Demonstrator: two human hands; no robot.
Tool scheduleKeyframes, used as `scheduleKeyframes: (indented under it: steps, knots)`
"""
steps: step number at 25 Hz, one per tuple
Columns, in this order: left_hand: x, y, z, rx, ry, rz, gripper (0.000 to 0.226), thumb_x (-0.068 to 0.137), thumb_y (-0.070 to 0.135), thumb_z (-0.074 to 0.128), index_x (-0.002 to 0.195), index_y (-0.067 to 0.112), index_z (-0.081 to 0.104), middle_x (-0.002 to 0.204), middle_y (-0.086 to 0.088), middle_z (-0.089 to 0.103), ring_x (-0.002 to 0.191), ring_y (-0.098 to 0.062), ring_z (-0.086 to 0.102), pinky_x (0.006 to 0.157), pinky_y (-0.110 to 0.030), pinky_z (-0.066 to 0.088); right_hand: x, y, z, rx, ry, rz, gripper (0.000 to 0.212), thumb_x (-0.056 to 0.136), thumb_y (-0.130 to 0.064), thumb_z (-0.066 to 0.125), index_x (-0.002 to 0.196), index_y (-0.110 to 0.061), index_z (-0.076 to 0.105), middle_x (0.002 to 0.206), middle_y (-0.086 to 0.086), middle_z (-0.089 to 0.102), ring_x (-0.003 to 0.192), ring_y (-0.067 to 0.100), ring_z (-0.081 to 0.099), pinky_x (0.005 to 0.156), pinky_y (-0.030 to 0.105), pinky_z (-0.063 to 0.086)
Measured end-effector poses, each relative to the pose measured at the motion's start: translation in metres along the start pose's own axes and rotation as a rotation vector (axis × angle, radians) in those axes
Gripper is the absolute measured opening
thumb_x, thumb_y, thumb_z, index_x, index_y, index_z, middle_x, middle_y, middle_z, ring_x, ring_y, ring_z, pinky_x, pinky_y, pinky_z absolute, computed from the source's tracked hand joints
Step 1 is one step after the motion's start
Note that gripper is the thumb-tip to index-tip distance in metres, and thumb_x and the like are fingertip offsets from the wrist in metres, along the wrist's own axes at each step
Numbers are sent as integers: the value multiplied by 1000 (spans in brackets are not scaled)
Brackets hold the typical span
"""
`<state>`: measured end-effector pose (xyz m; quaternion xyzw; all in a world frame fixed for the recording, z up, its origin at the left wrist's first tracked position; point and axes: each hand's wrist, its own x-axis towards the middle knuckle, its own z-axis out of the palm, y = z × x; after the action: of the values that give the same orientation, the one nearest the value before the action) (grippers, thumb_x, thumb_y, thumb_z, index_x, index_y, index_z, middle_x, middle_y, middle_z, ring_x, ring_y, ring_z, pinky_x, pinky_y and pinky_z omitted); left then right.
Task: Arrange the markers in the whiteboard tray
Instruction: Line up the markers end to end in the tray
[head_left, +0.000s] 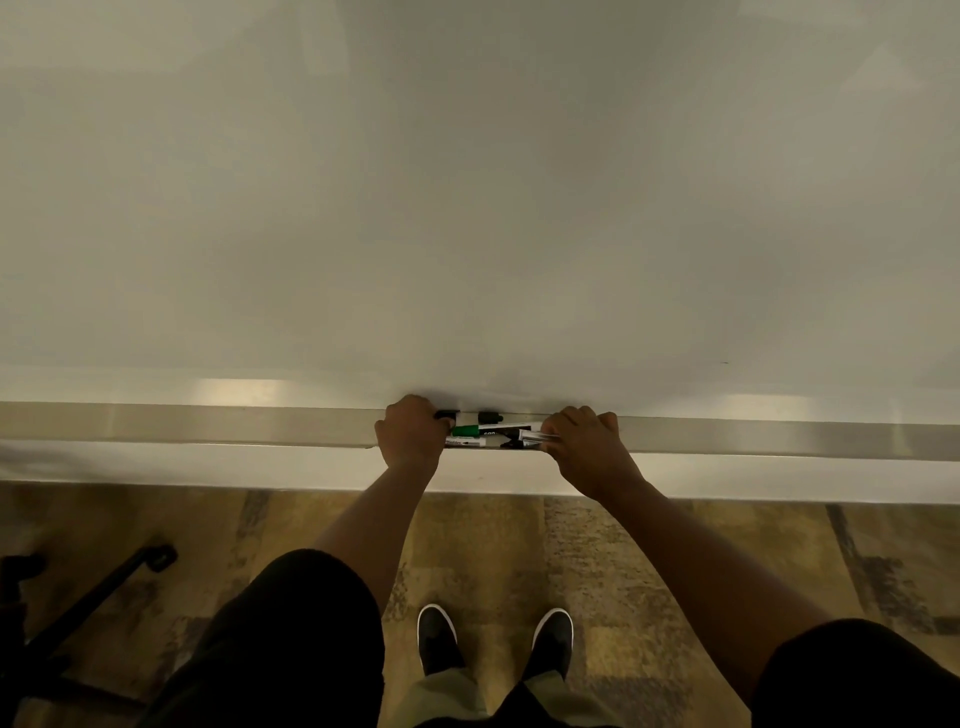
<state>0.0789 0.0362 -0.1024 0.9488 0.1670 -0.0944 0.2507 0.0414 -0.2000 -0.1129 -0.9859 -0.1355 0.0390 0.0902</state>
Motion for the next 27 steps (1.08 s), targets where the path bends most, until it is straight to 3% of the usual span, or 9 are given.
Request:
scheduleKeyframes:
  steps: [3,7,11,19,22,27]
  knots:
    - [0,-5,-1,179,62,132,8,83,24,64,78,18,68,79,-3,71,80,-27,64,78,-37,44,-2,-2,1,-4,11,-4,14,92,-32,53,103,-24,56,105,-2,61,99,21,55,83,35,33]
    - [2,-11,2,431,56,421,16,89,13,54,85,21,67,83,-3,71,78,-27,65,76,-36,42,-1,-3,0,-12,19,4,14,92,-31,53,102,-23,57,105,-1,62,97,21,55,84,36,34]
    - [2,-9,6,550,17,501,22,89,8,50,93,20,68,89,-5,69,84,-28,65,80,-38,47,0,-4,-2,-13,29,10,13,90,-28,54,101,-23,57,103,-1,62,95,22,56,83,37,35]
    - [4,-12,-1,370,-53,539,13,89,9,50,96,9,61,97,-13,68,88,-34,64,76,-40,49,2,-6,-1,-73,35,58,13,90,-25,54,102,-22,55,94,-1,67,87,24,61,77,36,32]
    - [-3,-9,-4,132,-102,559,16,88,5,52,101,4,62,100,-17,66,88,-36,63,72,-37,49,5,-11,-3,-35,26,51,14,91,-24,53,105,-23,54,99,-2,66,90,23,61,78,37,34]
    - [-12,-4,-5,44,-167,593,21,90,11,57,110,7,63,104,-15,68,93,-31,62,76,-28,44,6,-21,-7,-4,4,-10,20,93,-23,48,112,-23,53,109,1,63,99,23,57,83,39,36]
